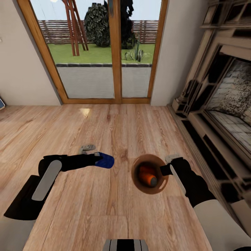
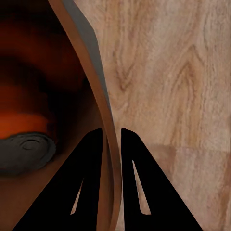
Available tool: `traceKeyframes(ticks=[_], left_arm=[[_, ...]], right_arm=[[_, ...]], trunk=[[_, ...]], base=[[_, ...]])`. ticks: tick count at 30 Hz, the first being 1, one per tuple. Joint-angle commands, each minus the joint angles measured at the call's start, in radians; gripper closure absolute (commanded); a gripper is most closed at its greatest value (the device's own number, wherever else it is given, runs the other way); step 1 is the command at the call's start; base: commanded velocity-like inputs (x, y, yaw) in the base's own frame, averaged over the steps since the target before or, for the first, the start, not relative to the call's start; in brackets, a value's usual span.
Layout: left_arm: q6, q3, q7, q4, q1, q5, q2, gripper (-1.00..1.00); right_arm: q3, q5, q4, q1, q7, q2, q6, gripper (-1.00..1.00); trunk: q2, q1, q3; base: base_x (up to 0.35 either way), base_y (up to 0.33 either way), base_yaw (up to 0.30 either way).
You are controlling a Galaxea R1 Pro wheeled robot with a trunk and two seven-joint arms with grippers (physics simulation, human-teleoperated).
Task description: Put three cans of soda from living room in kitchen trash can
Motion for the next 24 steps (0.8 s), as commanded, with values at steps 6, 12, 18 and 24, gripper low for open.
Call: traceKeyframes(ticks=[6,12,18,24], left_arm=[[0.000,0.002,-0.088,-0.002,0.000,0.060,0.042,1.00],[0.000,-0.006,-0.238,-0.002,0.001,0.073,0.044,1.00],[0.000,-0.008,-0.346,-0.002,0.000,0.074,0.042,1.00],[0.000,-0.039,-0.379,0.000,-0.001,0.074,0.019,1.00]], right_arm=[[0.001,0.002,0.053,-0.025,0.002,0.017,0.000,1.00],[0.001,0.004,0.087,-0.033,0.001,0.050,0.000,1.00],[0.002,0.004,0.093,-0.044,0.001,0.060,0.000,1.00],[0.003,0.005,0.142,-0.075,0.000,0.085,0.000,1.00]], trunk=[[0.000,0.000,0.000],[0.000,0.000,0.000],[0.000,0.000,0.000],[0.000,0.000,0.000]], base=[[0.000,0.000,0.000],[0.000,0.000,0.000],[0.000,0.000,0.000],[0.000,0.000,0.000]])
